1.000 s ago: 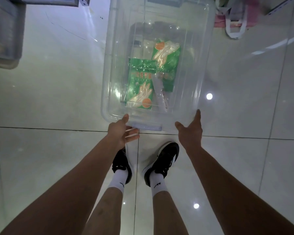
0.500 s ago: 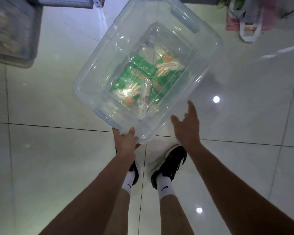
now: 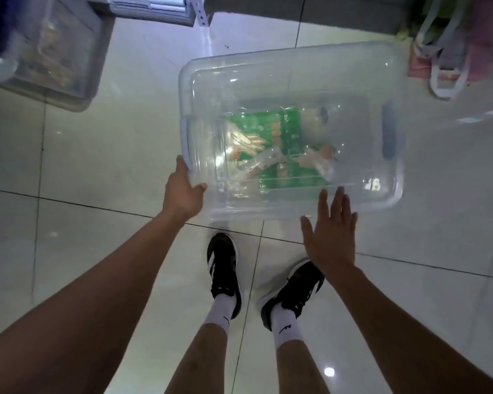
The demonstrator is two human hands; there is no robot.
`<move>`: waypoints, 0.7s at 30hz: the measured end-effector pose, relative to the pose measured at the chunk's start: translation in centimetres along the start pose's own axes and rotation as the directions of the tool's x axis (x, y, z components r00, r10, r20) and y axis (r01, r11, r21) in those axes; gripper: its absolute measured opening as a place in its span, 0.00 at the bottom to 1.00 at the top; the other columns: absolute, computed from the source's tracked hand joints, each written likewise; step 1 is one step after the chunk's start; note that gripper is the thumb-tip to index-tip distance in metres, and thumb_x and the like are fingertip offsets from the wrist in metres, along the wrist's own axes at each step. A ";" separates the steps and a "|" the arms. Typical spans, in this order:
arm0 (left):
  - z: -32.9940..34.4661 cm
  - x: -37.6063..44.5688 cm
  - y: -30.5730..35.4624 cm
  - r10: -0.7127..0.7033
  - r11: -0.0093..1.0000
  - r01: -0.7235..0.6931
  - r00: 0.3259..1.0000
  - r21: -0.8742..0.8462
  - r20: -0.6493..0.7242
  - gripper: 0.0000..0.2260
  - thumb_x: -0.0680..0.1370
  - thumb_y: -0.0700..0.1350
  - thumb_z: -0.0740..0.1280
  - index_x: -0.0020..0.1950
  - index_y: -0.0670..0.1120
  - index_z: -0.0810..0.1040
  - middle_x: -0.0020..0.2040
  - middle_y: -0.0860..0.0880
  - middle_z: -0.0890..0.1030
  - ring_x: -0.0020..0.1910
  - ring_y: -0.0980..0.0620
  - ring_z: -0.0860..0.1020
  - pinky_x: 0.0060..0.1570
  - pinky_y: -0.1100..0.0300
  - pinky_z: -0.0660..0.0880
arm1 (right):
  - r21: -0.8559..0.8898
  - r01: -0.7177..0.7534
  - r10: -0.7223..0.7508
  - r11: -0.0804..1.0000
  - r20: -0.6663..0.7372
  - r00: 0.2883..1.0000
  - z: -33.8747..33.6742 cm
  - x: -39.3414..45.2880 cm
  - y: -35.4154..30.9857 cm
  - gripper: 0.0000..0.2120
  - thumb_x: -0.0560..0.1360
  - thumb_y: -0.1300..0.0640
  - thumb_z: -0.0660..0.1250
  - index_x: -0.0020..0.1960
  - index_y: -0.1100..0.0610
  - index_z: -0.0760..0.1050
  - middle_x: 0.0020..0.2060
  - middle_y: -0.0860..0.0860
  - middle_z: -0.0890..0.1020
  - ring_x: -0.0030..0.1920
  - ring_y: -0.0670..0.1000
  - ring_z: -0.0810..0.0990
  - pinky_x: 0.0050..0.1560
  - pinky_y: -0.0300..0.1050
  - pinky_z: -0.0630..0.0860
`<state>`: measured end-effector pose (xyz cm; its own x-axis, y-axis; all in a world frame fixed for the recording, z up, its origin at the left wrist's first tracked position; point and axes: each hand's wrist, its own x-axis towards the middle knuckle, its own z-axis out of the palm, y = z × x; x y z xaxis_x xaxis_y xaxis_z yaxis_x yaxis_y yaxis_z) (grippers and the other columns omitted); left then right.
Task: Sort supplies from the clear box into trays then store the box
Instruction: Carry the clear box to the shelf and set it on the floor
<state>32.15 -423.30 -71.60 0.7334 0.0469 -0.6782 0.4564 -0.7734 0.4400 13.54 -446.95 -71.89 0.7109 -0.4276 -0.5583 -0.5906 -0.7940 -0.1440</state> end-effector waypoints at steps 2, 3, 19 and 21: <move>0.7 -1.0 0.4 0.095 0.988 -0.088 0.995 0.129 -0.044 0.36 0.81 0.41 0.66 0.82 0.50 0.48 0.78 0.41 0.60 0.76 0.41 0.62 0.72 0.48 0.63 | 0.011 -0.052 0.051 0.999 0.046 0.998 0.7 -1.4 -1.3 0.37 0.80 0.45 0.59 0.81 0.57 0.45 0.80 0.62 0.44 0.80 0.62 0.45 0.77 0.63 0.49; 1.3 -1.9 0.5 0.137 0.974 -0.125 0.989 0.189 -0.050 0.36 0.81 0.41 0.65 0.82 0.51 0.46 0.81 0.41 0.52 0.79 0.42 0.55 0.75 0.47 0.59 | 0.010 -0.072 0.071 0.997 0.064 0.995 1.0 -2.1 -1.9 0.39 0.79 0.45 0.60 0.81 0.58 0.45 0.79 0.63 0.43 0.79 0.63 0.46 0.77 0.63 0.49; 13.5 -7.3 7.0 0.483 0.253 -0.738 0.657 0.626 0.579 0.32 0.82 0.57 0.60 0.81 0.59 0.45 0.80 0.43 0.32 0.77 0.33 0.30 0.70 0.24 0.46 | 0.750 -0.247 0.550 0.613 -0.181 0.816 -2.8 -0.8 6.0 0.16 0.77 0.57 0.69 0.63 0.55 0.73 0.58 0.51 0.75 0.55 0.53 0.77 0.58 0.50 0.76; 14.9 -7.6 7.1 0.446 0.167 -0.748 0.638 0.642 0.627 0.38 0.80 0.61 0.62 0.80 0.60 0.40 0.78 0.39 0.29 0.75 0.30 0.29 0.68 0.22 0.48 | 0.786 -0.315 0.568 0.532 -0.056 0.821 -2.5 0.7 7.9 0.26 0.76 0.49 0.70 0.70 0.55 0.69 0.66 0.53 0.73 0.65 0.54 0.73 0.66 0.54 0.72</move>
<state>22.34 -438.53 -72.11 0.3557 -0.7119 -0.6055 -0.7958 -0.5704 0.2031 10.31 -454.57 -71.36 0.2695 -0.8264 -0.4943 -0.8381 0.0515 -0.5431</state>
